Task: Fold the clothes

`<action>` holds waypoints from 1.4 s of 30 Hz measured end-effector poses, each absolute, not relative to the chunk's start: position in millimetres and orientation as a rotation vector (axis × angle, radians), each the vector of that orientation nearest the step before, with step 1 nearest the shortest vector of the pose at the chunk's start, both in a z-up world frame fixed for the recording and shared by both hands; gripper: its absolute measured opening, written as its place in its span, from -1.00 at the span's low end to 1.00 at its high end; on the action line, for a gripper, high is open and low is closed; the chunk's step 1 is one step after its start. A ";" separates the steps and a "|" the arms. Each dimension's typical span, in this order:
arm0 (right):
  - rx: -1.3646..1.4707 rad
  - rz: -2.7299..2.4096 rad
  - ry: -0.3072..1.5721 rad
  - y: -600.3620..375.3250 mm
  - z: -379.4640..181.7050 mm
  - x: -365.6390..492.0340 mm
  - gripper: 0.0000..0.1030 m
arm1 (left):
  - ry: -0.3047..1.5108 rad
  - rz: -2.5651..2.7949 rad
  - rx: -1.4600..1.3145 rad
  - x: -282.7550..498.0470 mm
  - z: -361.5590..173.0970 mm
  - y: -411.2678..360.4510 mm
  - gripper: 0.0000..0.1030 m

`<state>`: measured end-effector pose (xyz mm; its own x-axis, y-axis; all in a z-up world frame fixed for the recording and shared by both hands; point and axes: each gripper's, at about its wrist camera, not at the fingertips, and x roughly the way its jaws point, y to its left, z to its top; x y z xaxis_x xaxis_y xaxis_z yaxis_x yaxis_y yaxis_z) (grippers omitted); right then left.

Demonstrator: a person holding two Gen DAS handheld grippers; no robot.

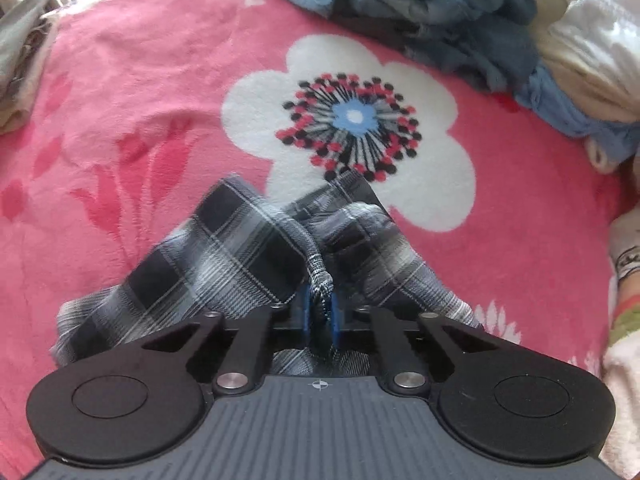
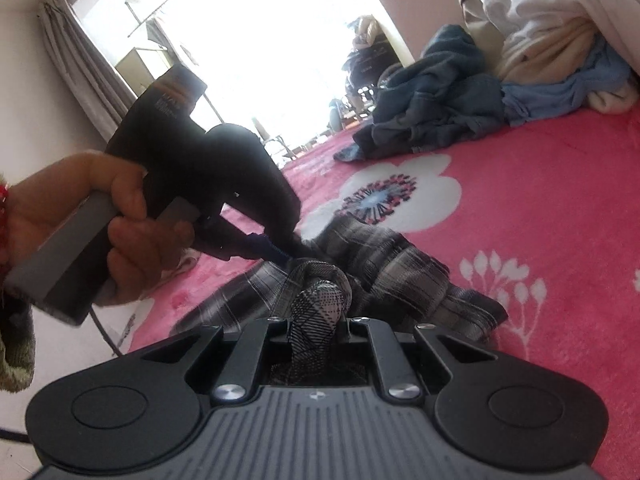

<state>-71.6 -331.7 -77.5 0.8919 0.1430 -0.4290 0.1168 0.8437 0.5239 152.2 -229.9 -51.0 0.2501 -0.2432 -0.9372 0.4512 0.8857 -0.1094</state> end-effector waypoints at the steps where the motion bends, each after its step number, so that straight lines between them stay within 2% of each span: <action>1: 0.567 0.016 0.467 -330.4 -75.6 -72.3 -0.79 | 1.214 -0.475 0.177 150.9 -45.4 -224.8 -0.89; 8: 0.552 -0.016 0.403 -335.3 -59.3 -81.3 -0.79 | 1.089 -0.542 0.128 137.2 -2.6 -232.6 -0.90; 12: 0.590 -0.088 0.412 -352.2 -63.8 -84.3 -0.79 | 1.066 -0.603 0.175 130.4 -6.7 -263.4 -0.90; 17: 0.664 -0.160 0.475 -368.5 -83.8 -85.1 -0.79 | 1.072 -0.665 0.268 126.1 -40.2 -297.1 -0.89; 20: 0.703 -0.178 0.503 -375.3 -93.9 -83.7 -0.79 | 1.095 -0.724 0.255 128.3 -49.9 -295.3 -0.75; 22: 0.754 -0.174 0.524 -382.6 -102.8 -81.1 -0.76 | 1.118 -0.745 0.200 133.3 -47.3 -286.3 -0.38; 27: 0.985 -0.130 0.547 -409.2 -125.0 -82.6 -0.59 | 1.075 -0.806 0.068 127.1 -23.1 -238.7 0.04; 32: 1.224 -0.141 0.525 -439.5 -140.8 -93.6 -0.36 | 1.041 -0.835 0.052 104.4 -13.7 -175.4 0.06; 34: 1.259 -0.158 0.510 -447.9 -139.8 -99.0 -0.16 | 1.019 -0.837 0.096 88.0 -14.1 -159.5 0.06; 38: 1.295 -0.183 0.491 -461.0 -134.2 -107.6 -0.12 | 0.969 -0.895 0.200 55.2 -22.7 -145.2 0.06; 42: 1.190 -0.174 0.535 -462.5 -115.7 -106.2 -0.06 | 0.955 -0.952 0.308 22.6 -38.7 -146.0 0.06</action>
